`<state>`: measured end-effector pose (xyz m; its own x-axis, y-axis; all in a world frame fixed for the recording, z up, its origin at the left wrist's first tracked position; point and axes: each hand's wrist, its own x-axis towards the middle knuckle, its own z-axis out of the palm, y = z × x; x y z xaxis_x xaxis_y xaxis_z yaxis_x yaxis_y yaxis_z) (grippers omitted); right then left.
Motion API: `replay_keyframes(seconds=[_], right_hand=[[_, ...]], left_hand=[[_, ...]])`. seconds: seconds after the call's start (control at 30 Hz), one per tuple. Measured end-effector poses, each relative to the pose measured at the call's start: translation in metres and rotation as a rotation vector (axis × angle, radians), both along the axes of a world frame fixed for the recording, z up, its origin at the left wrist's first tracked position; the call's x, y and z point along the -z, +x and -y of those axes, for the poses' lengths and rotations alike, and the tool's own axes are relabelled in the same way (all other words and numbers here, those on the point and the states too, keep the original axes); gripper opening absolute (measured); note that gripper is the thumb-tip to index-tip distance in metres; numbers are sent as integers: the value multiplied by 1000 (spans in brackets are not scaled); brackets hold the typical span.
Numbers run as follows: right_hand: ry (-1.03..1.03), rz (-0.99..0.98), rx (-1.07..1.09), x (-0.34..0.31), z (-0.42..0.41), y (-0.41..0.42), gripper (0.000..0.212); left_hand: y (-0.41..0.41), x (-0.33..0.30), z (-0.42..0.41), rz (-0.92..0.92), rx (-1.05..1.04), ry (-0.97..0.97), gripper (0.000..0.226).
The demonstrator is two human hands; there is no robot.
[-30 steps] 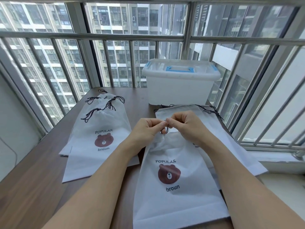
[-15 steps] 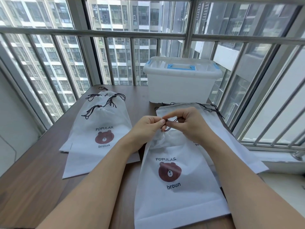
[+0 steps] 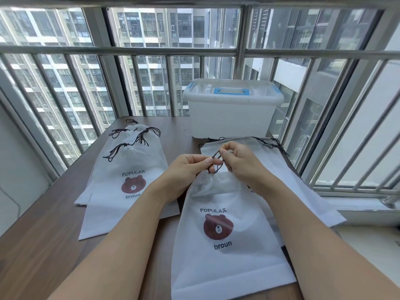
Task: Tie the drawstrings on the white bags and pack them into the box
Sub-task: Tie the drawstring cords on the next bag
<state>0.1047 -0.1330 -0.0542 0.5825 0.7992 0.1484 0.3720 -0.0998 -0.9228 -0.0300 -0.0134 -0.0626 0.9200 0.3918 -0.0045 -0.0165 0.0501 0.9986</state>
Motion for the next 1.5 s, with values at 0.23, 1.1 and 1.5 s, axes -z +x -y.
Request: replay_keyframes(seconds=[0.23, 1.1, 1.5], right_hand=[[21, 32, -105, -12, 12, -3, 21], [161, 358, -32, -14, 9, -4, 18], [195, 278, -53, -8, 5, -10, 20]], left_hand=[[-1, -1, 1, -11, -20, -80, 26], [7, 7, 6, -27, -124, 118, 18], [4, -2, 8, -81, -28, 31, 38]])
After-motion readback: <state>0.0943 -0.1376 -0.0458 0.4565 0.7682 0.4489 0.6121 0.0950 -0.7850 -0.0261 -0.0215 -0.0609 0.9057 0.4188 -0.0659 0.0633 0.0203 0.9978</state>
